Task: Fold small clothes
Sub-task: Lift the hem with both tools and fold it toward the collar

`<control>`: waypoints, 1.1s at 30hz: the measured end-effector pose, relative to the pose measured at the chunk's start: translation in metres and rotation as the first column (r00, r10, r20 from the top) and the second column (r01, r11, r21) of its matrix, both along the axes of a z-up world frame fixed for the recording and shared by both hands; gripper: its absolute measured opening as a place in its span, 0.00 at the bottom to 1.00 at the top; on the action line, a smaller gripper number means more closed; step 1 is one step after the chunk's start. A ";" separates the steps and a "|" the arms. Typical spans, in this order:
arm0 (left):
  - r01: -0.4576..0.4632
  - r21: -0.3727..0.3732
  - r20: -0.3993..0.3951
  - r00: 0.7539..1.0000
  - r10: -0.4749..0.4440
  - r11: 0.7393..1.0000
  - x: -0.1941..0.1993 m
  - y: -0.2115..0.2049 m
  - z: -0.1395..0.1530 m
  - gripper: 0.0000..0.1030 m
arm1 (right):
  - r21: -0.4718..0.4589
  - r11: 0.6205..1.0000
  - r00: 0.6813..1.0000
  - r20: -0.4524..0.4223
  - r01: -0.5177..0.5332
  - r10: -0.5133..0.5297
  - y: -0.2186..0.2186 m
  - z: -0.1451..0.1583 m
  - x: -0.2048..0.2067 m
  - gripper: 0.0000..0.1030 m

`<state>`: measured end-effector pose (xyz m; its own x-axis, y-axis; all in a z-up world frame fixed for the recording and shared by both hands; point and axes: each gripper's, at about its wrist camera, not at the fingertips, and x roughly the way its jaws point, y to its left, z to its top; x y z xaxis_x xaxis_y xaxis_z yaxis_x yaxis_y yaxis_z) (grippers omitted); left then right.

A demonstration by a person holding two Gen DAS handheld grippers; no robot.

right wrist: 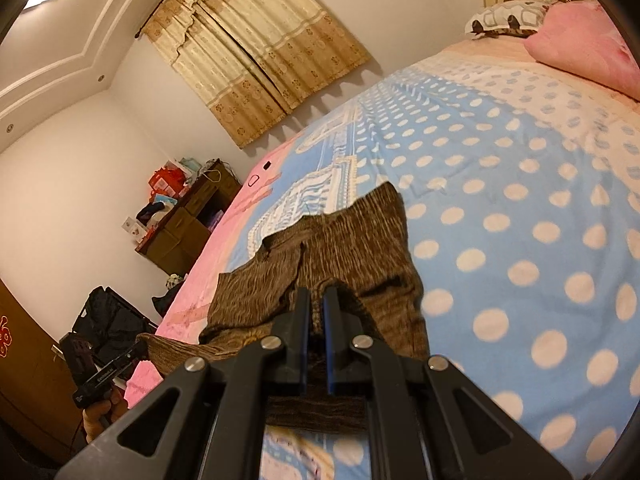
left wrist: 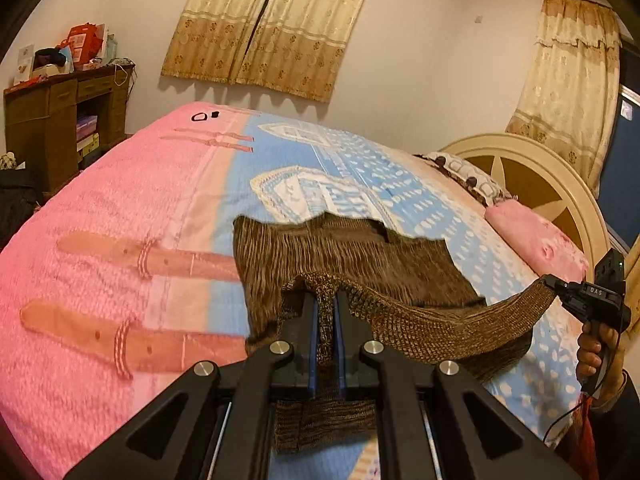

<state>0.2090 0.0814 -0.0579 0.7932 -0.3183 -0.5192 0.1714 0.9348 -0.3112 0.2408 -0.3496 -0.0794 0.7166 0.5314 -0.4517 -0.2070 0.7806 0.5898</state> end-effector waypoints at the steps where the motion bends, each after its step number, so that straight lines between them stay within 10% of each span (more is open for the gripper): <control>1: -0.003 -0.005 0.002 1.000 0.003 1.000 0.005 0.001 0.001 0.06 | -0.002 1.000 1.000 0.003 0.000 0.000 0.000 0.002 0.003 0.09; 33: -0.064 -0.067 -0.161 0.986 0.053 0.996 0.159 0.025 -0.055 0.06 | -0.046 0.999 0.995 -0.101 -0.029 0.024 0.014 -0.033 0.188 0.09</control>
